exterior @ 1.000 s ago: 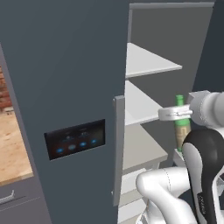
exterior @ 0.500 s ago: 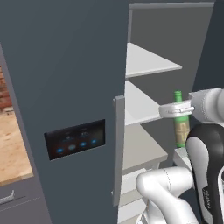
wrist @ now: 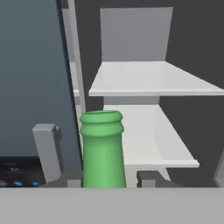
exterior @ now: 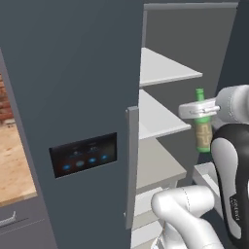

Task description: Place the beer on the top shelf of the fridge to keep it out of children's reach, and place the cucumber and orange on lower shelves for easy access.

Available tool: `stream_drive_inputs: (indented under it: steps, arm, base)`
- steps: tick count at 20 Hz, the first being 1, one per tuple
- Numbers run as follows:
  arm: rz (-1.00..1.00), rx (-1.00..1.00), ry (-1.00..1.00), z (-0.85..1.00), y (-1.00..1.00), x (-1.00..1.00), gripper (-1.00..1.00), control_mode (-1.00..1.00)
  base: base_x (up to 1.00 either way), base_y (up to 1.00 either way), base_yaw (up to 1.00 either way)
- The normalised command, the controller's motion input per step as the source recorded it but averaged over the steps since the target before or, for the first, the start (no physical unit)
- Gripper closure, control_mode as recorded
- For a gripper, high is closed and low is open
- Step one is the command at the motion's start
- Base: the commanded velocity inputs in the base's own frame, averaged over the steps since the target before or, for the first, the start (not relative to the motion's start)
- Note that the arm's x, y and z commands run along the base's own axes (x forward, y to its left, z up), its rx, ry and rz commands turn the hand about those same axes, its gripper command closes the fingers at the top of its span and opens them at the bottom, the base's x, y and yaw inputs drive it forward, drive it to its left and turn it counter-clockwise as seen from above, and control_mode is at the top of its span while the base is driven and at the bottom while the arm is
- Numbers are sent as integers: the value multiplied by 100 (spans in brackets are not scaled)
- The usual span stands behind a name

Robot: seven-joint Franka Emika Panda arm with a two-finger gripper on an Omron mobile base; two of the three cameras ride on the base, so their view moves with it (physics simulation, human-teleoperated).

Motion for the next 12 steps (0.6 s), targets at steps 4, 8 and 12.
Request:
stream_drive_inputs:
  steps: [4, 8, 12]
  arm:
    - [0, 0, -12, 26, -6, 0, 100, -100]
    - [0, 0, -18, 26, -16, 0, 100, -100]
    - [0, 0, -18, 26, -11, 0, 100, -100]
  base:
    - [0, 0, 0]
    - [0, 0, 0]
    - [0, 0, 0]
